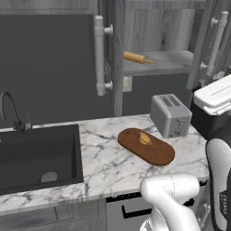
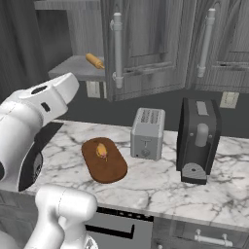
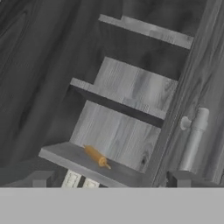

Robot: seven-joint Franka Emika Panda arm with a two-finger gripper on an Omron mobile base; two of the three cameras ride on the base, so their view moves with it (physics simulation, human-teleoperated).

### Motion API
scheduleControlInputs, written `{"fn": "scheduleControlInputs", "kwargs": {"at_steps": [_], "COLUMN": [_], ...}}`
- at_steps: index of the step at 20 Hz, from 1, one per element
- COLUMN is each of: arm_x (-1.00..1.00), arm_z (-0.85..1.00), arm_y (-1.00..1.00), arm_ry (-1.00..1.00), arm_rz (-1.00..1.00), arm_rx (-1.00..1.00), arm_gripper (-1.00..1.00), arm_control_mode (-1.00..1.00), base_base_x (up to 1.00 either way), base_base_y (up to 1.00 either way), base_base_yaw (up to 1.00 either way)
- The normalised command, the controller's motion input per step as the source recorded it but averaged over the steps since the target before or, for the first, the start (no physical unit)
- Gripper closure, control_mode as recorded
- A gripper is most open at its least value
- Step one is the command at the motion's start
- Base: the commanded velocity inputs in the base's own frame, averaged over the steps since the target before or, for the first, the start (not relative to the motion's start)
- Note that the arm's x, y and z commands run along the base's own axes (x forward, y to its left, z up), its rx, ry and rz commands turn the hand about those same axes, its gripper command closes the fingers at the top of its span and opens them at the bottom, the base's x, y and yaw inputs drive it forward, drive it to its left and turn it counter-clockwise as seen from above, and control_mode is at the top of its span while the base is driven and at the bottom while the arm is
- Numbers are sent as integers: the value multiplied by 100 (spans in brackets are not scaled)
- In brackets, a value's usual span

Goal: Open the cabinet, retrieve the rolling pin, and place it next to the meat on the cutting board to prepare for tenderizing.

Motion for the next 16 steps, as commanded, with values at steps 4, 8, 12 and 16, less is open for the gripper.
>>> {"fn": "scheduleControlInputs", "kwargs": {"at_steps": [4, 8, 12, 16], "arm_x": [49, 10, 37, 29], "arm_z": [-3, -16, -3, 0], "arm_y": [23, 10, 12, 5], "arm_ry": [13, 2, 3, 2], "arm_rz": [0, 0, 0, 0], "arm_rx": [-11, -12, -11, -13], "arm_gripper": [-100, -100, -100, -100], "arm_control_mode": [-100, -100, -100, -100], "base_base_x": [0, 0, 0, 0], "base_base_y": [0, 0, 0, 0], "base_base_yaw": [0, 0, 0, 0]}}
